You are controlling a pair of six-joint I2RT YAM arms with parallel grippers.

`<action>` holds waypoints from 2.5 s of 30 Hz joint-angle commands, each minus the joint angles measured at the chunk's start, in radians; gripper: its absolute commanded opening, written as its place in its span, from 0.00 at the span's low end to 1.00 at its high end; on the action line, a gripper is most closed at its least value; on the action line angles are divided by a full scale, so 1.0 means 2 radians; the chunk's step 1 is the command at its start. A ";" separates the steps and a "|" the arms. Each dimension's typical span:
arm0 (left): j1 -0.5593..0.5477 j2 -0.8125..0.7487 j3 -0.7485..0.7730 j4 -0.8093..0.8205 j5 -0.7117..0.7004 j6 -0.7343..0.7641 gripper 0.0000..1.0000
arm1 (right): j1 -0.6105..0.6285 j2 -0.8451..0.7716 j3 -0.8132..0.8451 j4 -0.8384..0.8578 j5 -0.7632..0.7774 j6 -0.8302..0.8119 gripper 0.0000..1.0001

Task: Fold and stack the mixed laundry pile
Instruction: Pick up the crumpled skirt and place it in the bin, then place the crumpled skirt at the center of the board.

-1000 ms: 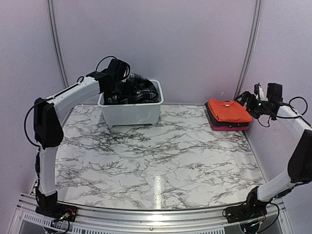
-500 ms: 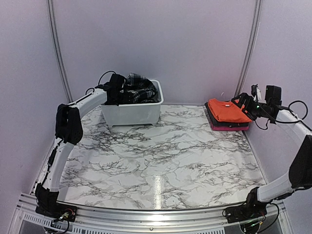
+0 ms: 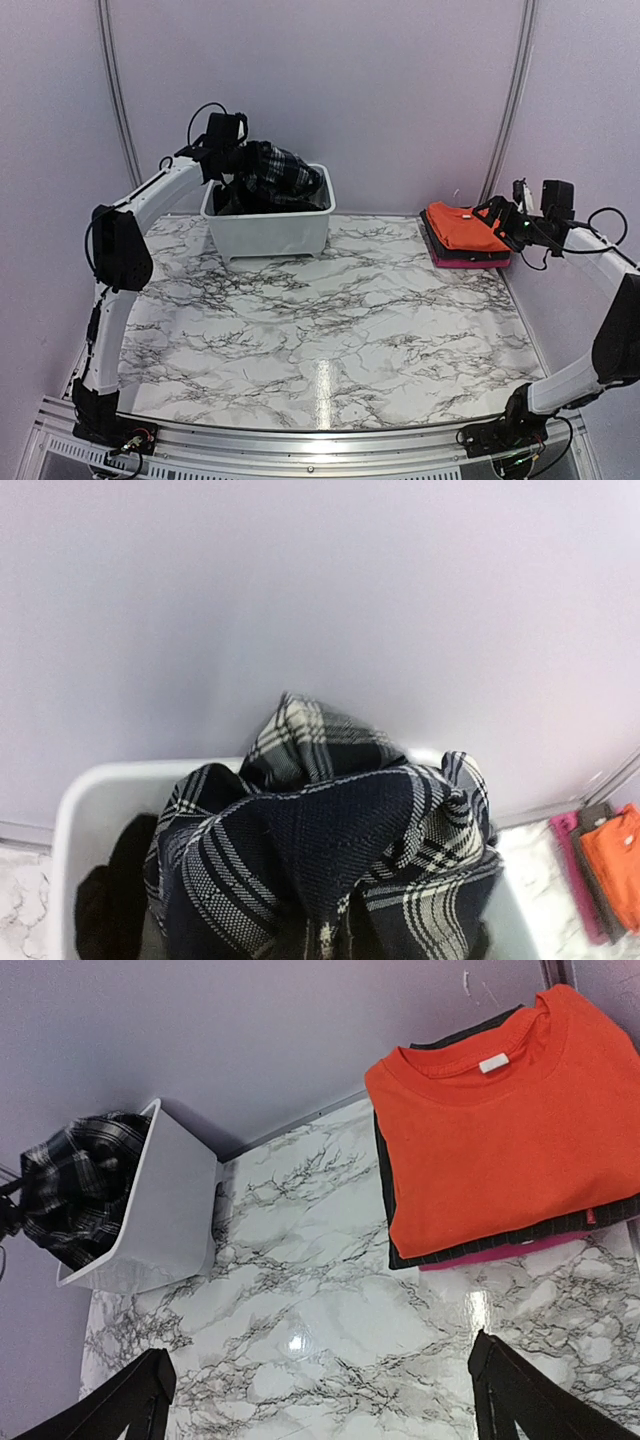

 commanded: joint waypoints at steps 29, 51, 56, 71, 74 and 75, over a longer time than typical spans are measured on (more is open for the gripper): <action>-0.218 -0.356 -0.039 0.089 0.050 -0.076 0.00 | 0.027 -0.051 -0.077 0.112 -0.118 0.058 0.99; -0.156 -0.428 -0.508 -0.119 0.021 -0.030 0.99 | 0.132 -0.020 -0.033 -0.023 0.002 -0.033 0.94; -0.111 -0.507 -0.677 -0.048 0.036 -0.124 0.99 | 0.244 0.063 0.030 -0.018 0.025 -0.051 0.92; -0.081 -0.539 -0.872 -0.021 0.087 -0.261 0.99 | 0.383 0.374 0.272 -0.115 0.117 -0.145 0.80; -0.081 -0.521 -0.877 -0.017 0.084 -0.258 0.96 | 0.383 0.411 0.275 -0.144 0.133 -0.155 0.76; -0.081 -0.512 -0.875 -0.017 0.082 -0.253 0.93 | 0.383 0.417 0.265 -0.149 0.141 -0.156 0.75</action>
